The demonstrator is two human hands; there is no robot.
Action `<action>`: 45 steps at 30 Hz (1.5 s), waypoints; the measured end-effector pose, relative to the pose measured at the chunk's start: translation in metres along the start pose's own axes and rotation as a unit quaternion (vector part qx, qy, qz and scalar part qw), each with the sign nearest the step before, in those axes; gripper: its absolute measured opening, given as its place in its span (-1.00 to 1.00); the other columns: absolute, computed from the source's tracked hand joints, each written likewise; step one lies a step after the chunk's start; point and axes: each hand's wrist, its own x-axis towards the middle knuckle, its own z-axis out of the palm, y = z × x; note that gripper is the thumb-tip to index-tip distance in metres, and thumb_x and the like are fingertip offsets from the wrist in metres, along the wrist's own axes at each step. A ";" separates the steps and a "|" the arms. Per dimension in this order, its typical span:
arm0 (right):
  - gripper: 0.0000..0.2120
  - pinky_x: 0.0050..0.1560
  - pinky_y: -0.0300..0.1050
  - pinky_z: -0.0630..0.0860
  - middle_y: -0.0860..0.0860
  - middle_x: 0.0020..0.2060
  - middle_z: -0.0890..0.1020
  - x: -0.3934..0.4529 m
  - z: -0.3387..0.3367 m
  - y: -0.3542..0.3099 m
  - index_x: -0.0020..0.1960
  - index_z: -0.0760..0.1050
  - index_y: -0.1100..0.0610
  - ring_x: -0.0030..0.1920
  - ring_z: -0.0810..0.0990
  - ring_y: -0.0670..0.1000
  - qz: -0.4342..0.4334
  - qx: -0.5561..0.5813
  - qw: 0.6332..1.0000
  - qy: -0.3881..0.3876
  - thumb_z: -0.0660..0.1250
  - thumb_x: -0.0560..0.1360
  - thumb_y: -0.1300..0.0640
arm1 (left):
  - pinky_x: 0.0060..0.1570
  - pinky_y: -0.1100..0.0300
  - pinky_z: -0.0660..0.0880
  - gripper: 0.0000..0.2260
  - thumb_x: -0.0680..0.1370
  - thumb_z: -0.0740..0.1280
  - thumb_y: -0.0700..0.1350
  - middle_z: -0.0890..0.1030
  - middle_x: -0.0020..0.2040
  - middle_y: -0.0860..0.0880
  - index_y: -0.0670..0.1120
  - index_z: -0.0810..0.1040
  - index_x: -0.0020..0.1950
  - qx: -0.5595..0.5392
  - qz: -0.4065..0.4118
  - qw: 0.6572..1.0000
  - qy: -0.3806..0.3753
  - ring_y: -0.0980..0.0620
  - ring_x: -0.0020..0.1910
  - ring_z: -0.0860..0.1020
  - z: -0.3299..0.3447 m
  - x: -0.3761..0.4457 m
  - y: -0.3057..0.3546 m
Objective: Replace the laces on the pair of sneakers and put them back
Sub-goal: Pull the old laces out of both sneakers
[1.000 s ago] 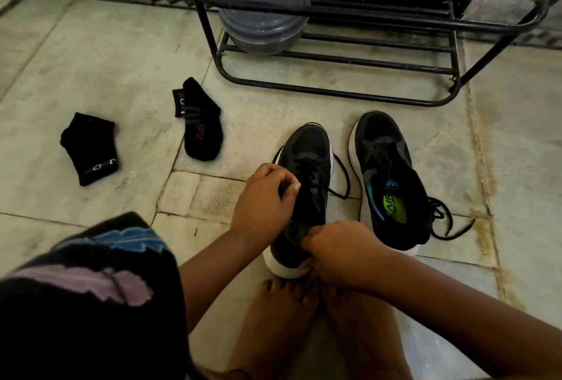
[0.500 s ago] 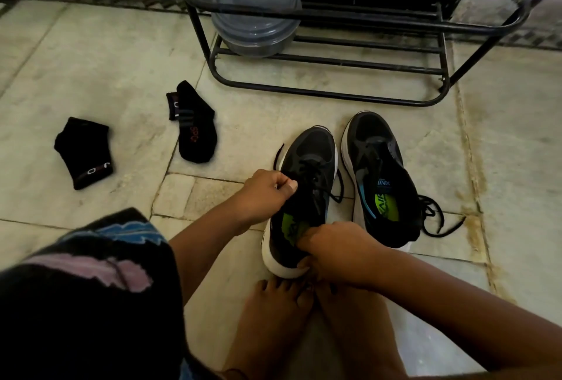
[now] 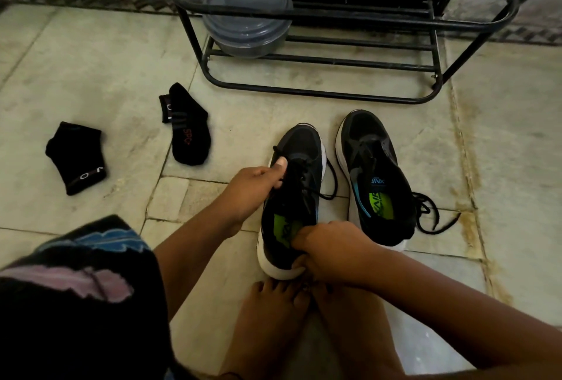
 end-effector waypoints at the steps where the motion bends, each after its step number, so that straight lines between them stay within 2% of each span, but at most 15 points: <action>1: -0.74 -0.08 -0.12 0.39 -0.03 0.16 0.52 0.000 -0.001 0.001 0.25 0.43 -0.03 0.10 0.52 0.05 0.003 0.005 1.000 0.002 0.16 0.59 -0.02 | 0.11 0.12 0.38 -0.63 0.57 0.17 0.21 0.60 -0.04 0.02 -0.04 0.59 -0.02 -0.033 -0.011 0.999 0.016 0.08 0.05 0.52 -0.004 0.001 0.003; 4: -0.72 -0.02 -0.11 0.41 -0.05 0.20 0.50 -0.002 -0.002 0.003 0.29 0.41 -0.05 0.14 0.51 0.04 0.010 0.023 1.000 0.001 0.17 0.59 -0.01 | 0.03 0.05 0.33 -0.60 0.58 0.18 0.14 0.54 -0.29 0.03 0.01 0.38 -0.41 -0.136 -0.009 0.990 0.018 0.03 -0.04 0.54 -0.016 -0.001 0.013; 10: -0.74 0.03 -0.10 0.44 -0.04 0.15 0.52 -0.003 -0.007 0.005 0.24 0.44 -0.03 0.12 0.51 0.02 0.018 0.062 0.998 -0.027 0.21 0.56 -0.02 | -0.24 0.17 0.45 -0.77 0.61 0.17 -0.05 0.32 -0.50 0.06 -0.10 0.39 -0.21 -0.287 -0.010 0.954 -0.090 0.10 -0.45 0.40 -0.024 -0.010 0.025; 14: -0.72 0.06 -0.09 0.46 -0.03 0.17 0.52 -0.004 -0.010 0.007 0.25 0.44 -0.03 0.14 0.51 0.03 0.019 0.085 0.995 -0.052 0.24 0.55 -0.01 | -0.44 0.36 0.34 -0.88 0.58 0.29 -0.14 0.53 -0.32 -0.01 -0.15 0.54 -0.10 -0.023 0.077 0.996 -0.030 0.20 -0.50 0.41 -0.018 -0.012 0.012; 17: -0.71 0.04 -0.13 0.45 -0.03 0.17 0.52 -0.003 -0.012 0.008 0.26 0.45 -0.02 0.14 0.51 0.03 0.016 0.090 0.994 -0.051 0.25 0.55 -0.01 | -0.06 0.38 0.43 -0.90 0.51 0.38 -0.13 0.66 -0.11 0.07 -0.05 0.64 0.00 0.231 0.178 0.956 0.044 0.22 -0.12 0.57 -0.014 -0.009 0.001; 23: -0.70 0.05 -0.11 0.43 -0.04 0.21 0.51 -0.004 -0.011 0.008 0.27 0.44 -0.03 0.18 0.49 0.03 0.013 0.086 0.995 -0.041 0.24 0.55 -0.02 | -0.09 0.23 0.41 -0.86 0.54 0.32 -0.03 0.64 -0.07 -0.02 0.05 0.64 0.04 0.388 0.180 0.900 0.083 0.08 -0.05 0.53 -0.016 0.002 -0.015; 25: -0.70 0.05 -0.11 0.44 -0.05 0.19 0.52 -0.004 -0.010 0.009 0.27 0.44 -0.03 0.17 0.50 0.02 0.013 0.086 0.995 -0.040 0.24 0.55 -0.02 | -0.06 0.27 0.45 -0.87 0.58 0.28 -0.06 0.63 -0.08 0.02 0.03 0.61 0.04 0.307 0.190 0.931 0.050 0.14 -0.05 0.53 -0.017 0.004 -0.015; 27: -0.71 0.01 -0.12 0.43 -0.05 0.18 0.52 -0.003 -0.009 0.010 0.25 0.45 -0.03 0.16 0.50 0.03 0.014 0.087 0.995 -0.039 0.24 0.55 -0.02 | -0.07 0.41 0.45 -0.84 0.63 0.19 -0.13 0.65 -0.07 0.05 -0.06 0.57 0.05 0.087 0.143 0.986 -0.004 0.23 -0.05 0.58 -0.017 -0.001 -0.009; 30: -0.72 0.04 -0.10 0.44 -0.05 0.18 0.51 -0.003 -0.008 0.010 0.25 0.45 -0.03 0.14 0.50 0.03 0.015 0.085 0.996 -0.039 0.23 0.55 -0.03 | 0.07 0.21 0.53 -0.79 0.66 0.08 -0.16 0.68 -0.14 -0.05 -0.12 0.49 -0.03 -0.216 0.039 0.975 -0.041 0.04 0.00 0.64 -0.017 -0.008 -0.003; 34: -0.74 0.09 -0.03 0.50 -0.05 0.16 0.52 -0.003 -0.007 0.009 0.22 0.46 -0.04 0.13 0.51 0.03 0.018 0.091 0.994 -0.049 0.24 0.55 -0.03 | 0.00 0.07 0.58 -0.75 0.67 0.05 -0.16 0.42 -0.50 0.03 -0.13 0.42 -0.13 -0.294 0.051 0.954 0.034 0.02 -0.30 0.60 -0.013 -0.008 -0.003; 37: -0.73 0.12 -0.04 0.49 -0.05 0.18 0.51 -0.002 -0.007 0.009 0.25 0.44 -0.03 0.15 0.50 0.02 0.020 0.100 0.993 -0.065 0.23 0.56 -0.01 | -0.50 0.26 0.47 -0.73 0.67 0.03 -0.17 0.29 -0.55 0.07 -0.13 0.40 -0.17 -0.307 0.084 0.947 0.035 0.14 -0.58 0.34 -0.012 -0.006 -0.002; 39: -0.72 0.11 -0.06 0.47 -0.05 0.20 0.50 -0.001 -0.006 0.010 0.27 0.43 -0.04 0.16 0.49 0.02 0.016 0.094 0.993 -0.070 0.22 0.56 0.00 | -0.63 0.36 0.19 -0.72 0.67 0.02 -0.16 0.28 -0.55 0.09 -0.11 0.40 -0.18 -0.256 0.095 0.961 0.030 0.18 -0.61 0.19 -0.011 -0.006 0.000; 41: -0.71 0.11 -0.06 0.47 -0.05 0.21 0.50 -0.001 -0.006 0.010 0.28 0.43 -0.05 0.16 0.49 0.02 0.013 0.091 0.993 -0.071 0.22 0.57 0.01 | -0.56 0.37 0.23 -0.74 0.67 0.06 -0.12 0.36 -0.50 0.11 -0.08 0.45 -0.15 -0.108 0.112 0.985 0.072 0.17 -0.56 0.28 -0.011 -0.006 0.000; 43: -0.70 0.12 -0.05 0.48 -0.04 0.21 0.50 -0.002 -0.007 0.010 0.30 0.42 -0.05 0.17 0.49 0.03 0.010 0.080 0.994 -0.073 0.22 0.57 0.00 | -0.26 0.30 0.42 -0.84 0.63 0.16 -0.04 0.54 -0.22 0.08 -0.07 0.49 0.04 0.116 0.124 0.975 0.140 0.13 -0.25 0.51 -0.011 -0.004 -0.007; 45: -0.66 0.11 -0.03 0.50 -0.06 0.21 0.48 -0.004 -0.012 0.011 0.32 0.41 -0.06 0.16 0.50 0.02 -0.001 0.045 0.997 -0.068 0.21 0.56 -0.07 | 0.14 0.12 0.44 -0.62 0.56 0.26 0.03 0.46 0.23 -0.03 -0.06 0.35 0.34 0.216 0.134 0.954 0.161 0.05 0.18 0.46 -0.009 -0.004 -0.018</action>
